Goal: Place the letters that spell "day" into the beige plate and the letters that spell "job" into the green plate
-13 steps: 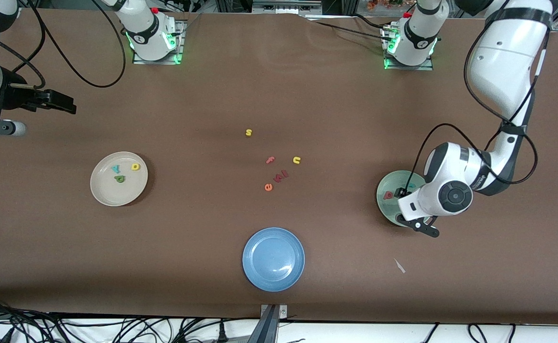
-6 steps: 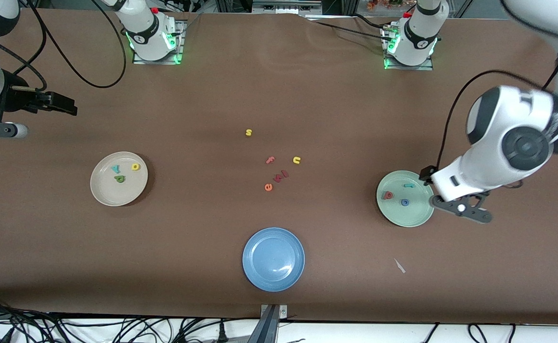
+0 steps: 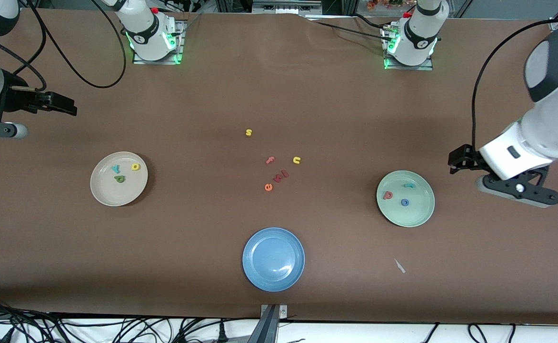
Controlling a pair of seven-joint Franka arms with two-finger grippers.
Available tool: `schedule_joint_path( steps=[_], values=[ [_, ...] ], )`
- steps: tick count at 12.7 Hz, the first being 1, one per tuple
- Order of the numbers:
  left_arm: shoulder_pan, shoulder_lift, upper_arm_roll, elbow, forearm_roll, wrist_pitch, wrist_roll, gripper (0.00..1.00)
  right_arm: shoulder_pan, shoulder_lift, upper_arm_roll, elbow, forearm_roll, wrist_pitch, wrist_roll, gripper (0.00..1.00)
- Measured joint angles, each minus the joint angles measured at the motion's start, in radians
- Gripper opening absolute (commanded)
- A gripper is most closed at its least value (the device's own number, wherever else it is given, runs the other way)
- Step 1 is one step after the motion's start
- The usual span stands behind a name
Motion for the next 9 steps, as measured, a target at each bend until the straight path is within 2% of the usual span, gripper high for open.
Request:
schedule_joint_path(
  steps=[2, 4, 6, 9],
  values=[
    [0.012, -0.032, 0.011, 0.013, -0.001, -0.01, -0.001, 1.0, 0.0, 0.0, 0.0, 0.001, 0.0, 0.0, 0.0, 1.0],
    [0.002, -0.106, 0.051, -0.019, -0.001, -0.041, -0.026, 1.0, 0.0, 0.001, 0.0, 0.001, 0.0, 0.0, 0.0, 1.0],
    [-0.027, -0.198, 0.104, -0.113, -0.022, -0.051, -0.082, 1.0, 0.0, 0.001, 0.0, 0.002, 0.0, 0.0, 0.0, 1.0],
    [-0.083, -0.338, 0.183, -0.336, -0.096, 0.0, -0.108, 1.0, 0.0, 0.001, 0.0, 0.002, 0.0, 0.0, 0.0, 1.0]
  ],
)
